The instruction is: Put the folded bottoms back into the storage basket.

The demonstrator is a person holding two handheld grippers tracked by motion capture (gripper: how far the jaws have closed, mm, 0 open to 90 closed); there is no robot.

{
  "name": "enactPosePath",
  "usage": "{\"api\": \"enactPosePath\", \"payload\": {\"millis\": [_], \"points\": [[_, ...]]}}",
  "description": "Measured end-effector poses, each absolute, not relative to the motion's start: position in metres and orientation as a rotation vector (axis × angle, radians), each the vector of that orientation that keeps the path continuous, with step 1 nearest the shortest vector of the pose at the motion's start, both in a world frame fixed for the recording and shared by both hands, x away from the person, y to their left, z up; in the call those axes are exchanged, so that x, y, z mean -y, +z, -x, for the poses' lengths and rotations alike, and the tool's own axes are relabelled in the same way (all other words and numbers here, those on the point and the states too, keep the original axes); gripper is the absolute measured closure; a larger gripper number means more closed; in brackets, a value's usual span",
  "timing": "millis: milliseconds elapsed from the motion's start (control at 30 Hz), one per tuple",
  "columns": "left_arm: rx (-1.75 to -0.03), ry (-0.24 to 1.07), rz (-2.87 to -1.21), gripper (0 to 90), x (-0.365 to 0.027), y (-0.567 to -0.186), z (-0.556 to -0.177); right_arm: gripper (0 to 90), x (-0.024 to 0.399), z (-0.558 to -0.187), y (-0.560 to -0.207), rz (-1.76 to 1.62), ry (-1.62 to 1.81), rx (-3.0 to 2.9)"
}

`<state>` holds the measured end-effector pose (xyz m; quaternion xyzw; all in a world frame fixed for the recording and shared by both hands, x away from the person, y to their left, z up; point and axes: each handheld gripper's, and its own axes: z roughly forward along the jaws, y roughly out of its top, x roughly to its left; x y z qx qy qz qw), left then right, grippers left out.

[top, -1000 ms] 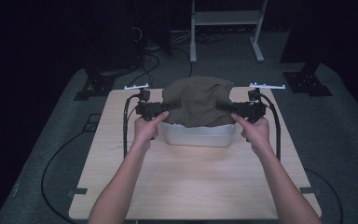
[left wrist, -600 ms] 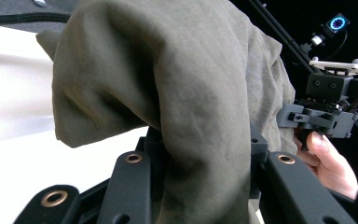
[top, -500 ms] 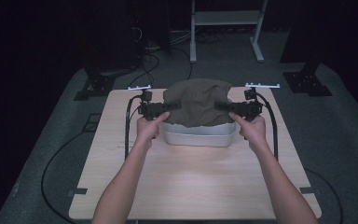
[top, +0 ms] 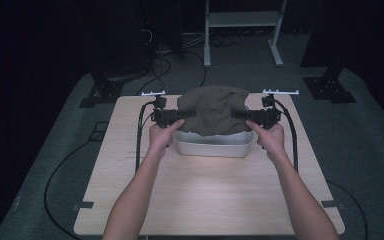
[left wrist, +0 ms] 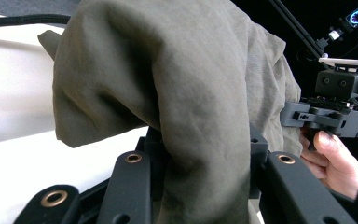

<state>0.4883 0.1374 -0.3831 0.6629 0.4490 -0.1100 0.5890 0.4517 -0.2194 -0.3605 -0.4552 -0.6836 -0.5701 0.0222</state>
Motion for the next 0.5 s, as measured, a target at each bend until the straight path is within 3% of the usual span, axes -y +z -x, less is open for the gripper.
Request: {"api": "enactPosePath", "payload": {"millis": [500], "points": [[-1.081, -0.246, -1.577, 64.0, -0.135, -0.396, -0.496, 71.9, 0.218, -0.46, -0.373, 1.445, -1.714, 2.131]]}}
